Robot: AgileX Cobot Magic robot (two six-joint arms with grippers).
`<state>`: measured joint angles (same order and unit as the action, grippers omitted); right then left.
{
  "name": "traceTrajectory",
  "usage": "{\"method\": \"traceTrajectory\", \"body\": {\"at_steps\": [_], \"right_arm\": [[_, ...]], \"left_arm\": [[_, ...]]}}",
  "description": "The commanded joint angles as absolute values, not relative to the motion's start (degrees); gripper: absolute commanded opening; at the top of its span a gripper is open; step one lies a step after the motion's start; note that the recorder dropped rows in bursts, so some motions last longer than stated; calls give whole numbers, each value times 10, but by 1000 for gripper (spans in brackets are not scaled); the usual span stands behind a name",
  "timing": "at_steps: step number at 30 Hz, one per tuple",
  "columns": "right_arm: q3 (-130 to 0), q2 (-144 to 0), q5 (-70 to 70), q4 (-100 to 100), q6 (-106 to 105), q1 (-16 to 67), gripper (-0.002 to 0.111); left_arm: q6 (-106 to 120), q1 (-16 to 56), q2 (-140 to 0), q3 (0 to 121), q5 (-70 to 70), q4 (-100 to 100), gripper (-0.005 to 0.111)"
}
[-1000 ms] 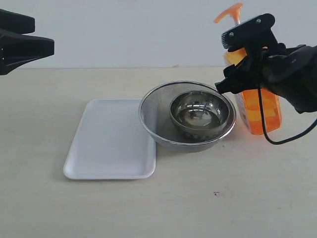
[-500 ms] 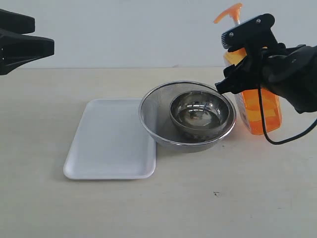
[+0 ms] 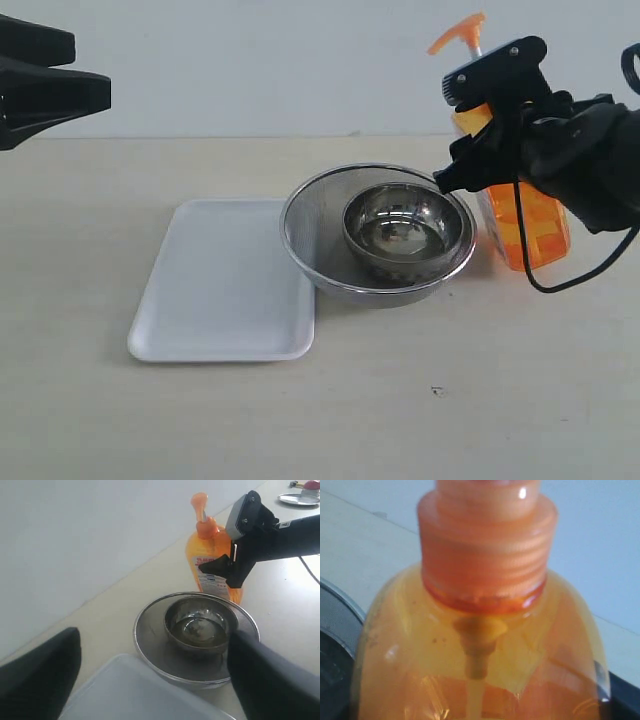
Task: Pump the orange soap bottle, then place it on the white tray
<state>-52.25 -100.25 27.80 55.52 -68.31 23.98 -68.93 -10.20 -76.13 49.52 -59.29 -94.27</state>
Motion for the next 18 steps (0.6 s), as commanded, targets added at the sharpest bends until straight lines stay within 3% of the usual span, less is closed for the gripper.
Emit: {"method": "traceTrajectory", "body": {"at_steps": [1,13,16,18], "right_arm": [[-527,-999,293,540,-678,240,0],[-527,-999,291,540,-677,240,0],[-527,-999,291,540,-677,240,0],[-527,-999,291,540,-677,240,0]], "left_arm": [[-688,-104,-757,493,-601,-932,74],[-691,-104,-758,493,-612,-923,72],[-714,-104,-758,493,-600,-908,62],[-727,-104,-758,493,-597,-901,47]]}}
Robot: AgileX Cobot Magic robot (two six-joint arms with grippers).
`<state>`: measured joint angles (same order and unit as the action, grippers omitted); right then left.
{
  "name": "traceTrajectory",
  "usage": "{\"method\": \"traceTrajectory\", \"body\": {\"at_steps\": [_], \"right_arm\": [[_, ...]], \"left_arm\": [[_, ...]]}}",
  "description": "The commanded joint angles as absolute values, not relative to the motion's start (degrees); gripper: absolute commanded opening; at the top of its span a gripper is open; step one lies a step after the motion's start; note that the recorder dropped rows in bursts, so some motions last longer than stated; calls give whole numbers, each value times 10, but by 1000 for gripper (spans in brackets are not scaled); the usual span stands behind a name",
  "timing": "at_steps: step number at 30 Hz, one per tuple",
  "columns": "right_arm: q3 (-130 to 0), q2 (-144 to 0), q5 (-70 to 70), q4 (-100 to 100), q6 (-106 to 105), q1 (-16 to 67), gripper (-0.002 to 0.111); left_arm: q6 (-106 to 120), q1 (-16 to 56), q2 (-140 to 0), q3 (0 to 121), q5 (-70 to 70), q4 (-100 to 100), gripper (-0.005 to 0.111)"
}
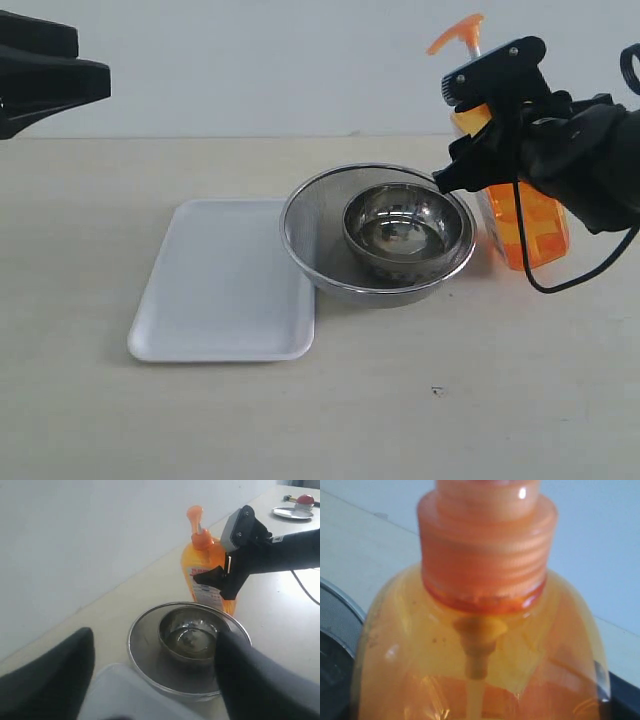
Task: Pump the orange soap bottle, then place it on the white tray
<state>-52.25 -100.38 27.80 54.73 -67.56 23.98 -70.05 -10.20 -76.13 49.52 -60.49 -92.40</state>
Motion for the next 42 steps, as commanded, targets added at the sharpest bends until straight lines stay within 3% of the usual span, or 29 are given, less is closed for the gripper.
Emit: {"method": "traceTrajectory", "body": {"at_steps": [1,5,20,30,42], "right_arm": [[-527,-999,290,540,-678,240,0],[-527,-999,290,540,-676,240,0],[-527,-999,279,536,-675,240,0],[-527,-999,275,536,-673,240,0],[-527,-999,263,534,-673,240,0]], "left_arm": [[-728,-104,-758,493,-598,-901,38],[-726,-104,-758,493,-602,-901,5],[-680,-74,-772,494,-598,-791,5],[-611,-1,-827,497,-574,-740,5],[-611,100,-920,619,-505,-747,5]]}}
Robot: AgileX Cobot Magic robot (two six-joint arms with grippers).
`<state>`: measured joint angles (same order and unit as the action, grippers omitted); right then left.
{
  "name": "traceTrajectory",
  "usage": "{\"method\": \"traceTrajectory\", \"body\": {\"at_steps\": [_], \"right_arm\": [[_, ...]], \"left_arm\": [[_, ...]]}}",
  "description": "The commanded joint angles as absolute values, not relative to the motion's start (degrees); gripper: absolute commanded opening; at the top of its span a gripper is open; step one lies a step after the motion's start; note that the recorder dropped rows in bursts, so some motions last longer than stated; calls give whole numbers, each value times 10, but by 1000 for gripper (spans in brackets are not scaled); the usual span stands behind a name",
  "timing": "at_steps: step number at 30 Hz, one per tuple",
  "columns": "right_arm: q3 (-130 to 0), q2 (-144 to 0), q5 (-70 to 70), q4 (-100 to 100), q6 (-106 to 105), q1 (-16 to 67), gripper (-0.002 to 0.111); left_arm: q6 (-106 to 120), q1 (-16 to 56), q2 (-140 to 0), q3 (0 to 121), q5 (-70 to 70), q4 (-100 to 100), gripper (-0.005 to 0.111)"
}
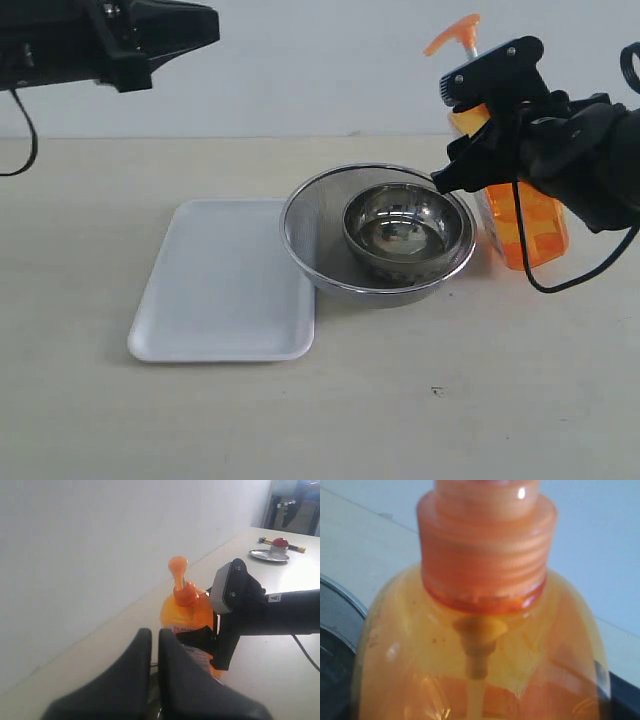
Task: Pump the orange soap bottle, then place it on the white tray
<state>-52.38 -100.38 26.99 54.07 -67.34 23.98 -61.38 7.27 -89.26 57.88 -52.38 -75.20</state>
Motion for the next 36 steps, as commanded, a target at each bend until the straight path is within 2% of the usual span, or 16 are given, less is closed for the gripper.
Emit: {"method": "traceTrajectory", "body": {"at_steps": [1,17,36], "right_arm": [[-527,-999,263,534,-673,240,0],[-527,-999,259,534,-665,240,0],[-527,-999,250,534,-663,240,0]], "left_arm": [[-611,107,-929,631,-505,-747,5],[-690,233,-1064,821,-425,-816,5],[-843,293,-1175,1008,-399,-923,5]]}}
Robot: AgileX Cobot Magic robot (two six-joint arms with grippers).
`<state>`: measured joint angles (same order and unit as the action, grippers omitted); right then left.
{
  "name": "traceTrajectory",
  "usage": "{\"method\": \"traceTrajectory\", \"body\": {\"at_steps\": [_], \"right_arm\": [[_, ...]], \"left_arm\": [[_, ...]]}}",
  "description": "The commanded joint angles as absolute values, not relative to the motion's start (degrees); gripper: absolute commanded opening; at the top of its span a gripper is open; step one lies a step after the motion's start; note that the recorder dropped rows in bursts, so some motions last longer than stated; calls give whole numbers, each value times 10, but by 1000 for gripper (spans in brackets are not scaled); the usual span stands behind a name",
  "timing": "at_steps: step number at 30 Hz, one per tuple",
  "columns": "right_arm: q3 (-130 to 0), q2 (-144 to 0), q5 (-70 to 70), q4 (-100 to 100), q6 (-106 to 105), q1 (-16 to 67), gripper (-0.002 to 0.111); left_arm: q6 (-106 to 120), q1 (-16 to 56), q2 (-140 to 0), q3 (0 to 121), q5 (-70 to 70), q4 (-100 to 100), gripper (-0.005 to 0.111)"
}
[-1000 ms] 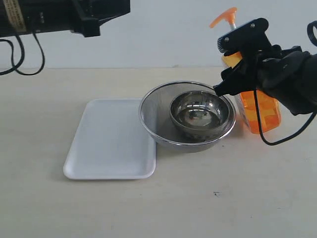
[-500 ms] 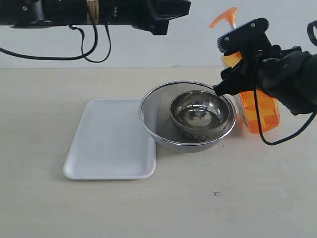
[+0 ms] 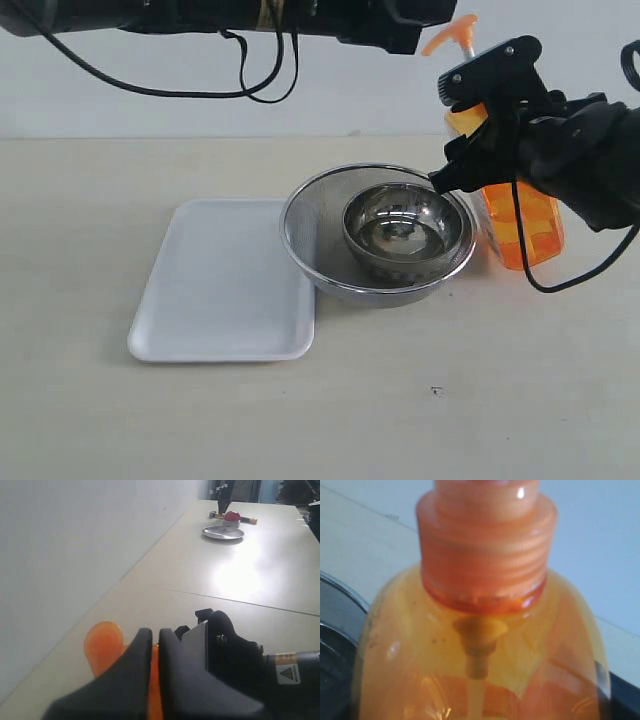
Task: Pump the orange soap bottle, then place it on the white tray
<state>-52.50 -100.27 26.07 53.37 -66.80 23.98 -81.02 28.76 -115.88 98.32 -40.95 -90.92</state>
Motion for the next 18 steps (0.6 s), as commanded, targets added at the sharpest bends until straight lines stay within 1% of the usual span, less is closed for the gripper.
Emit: {"method": "traceTrajectory", "body": {"at_steps": [1,10,18], "right_arm": [[-527,-999,250,534,-663,240,0],[-527,-999,251,534,-662,240,0],[-527,-999,251,534,-662,240,0]], "left_arm": [[-850,293,-1178,1011,-399,-923,5],[-888,294,-1188,1016,-359,-964,5],[-889,294,-1188,1016,-357,-966,5]]}}
